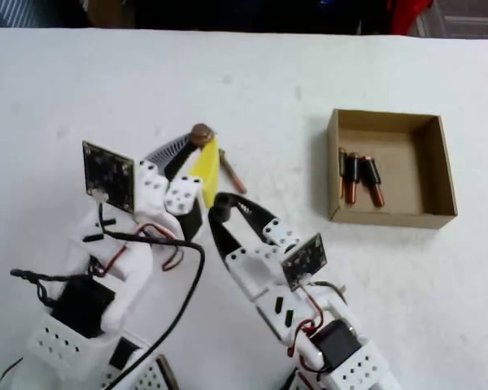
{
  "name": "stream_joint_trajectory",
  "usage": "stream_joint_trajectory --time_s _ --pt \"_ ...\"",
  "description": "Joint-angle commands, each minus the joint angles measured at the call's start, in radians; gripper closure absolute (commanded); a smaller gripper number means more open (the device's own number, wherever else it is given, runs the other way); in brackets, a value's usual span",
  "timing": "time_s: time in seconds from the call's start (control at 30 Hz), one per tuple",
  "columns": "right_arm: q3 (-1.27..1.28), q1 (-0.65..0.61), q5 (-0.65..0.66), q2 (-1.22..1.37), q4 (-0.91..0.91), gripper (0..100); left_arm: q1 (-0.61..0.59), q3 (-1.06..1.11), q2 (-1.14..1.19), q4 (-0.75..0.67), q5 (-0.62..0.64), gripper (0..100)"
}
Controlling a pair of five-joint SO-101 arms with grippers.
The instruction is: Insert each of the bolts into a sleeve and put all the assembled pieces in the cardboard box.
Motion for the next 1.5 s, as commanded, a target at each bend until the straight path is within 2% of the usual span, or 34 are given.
stream_joint_trajectory --time_s 0.0,0.4,0.9,1.2,1.47 --pt "0.009 -0.002 0.009 -0.012 -0.03 98.1 0.016 -0.015 -0.002 -0.032 -0.023 98" --pt "0.009 -0.002 0.009 -0.01 0.019 98.1 0.077 -0.018 -0.004 -0.003 -0.028 98" --pt "0.009 -0.002 0.009 -0.01 0.019 98.1 0.077 -0.02 -0.01 0.069 -0.028 98" --pt "0.009 -0.002 0.009 -0.01 0.018 98.1 0.077 0.026 -0.136 0.123 -0.026 98" --pt "0.009 -0.002 0.009 -0.01 0.018 98.1 0.077 0.037 -0.134 0.117 -0.028 98"
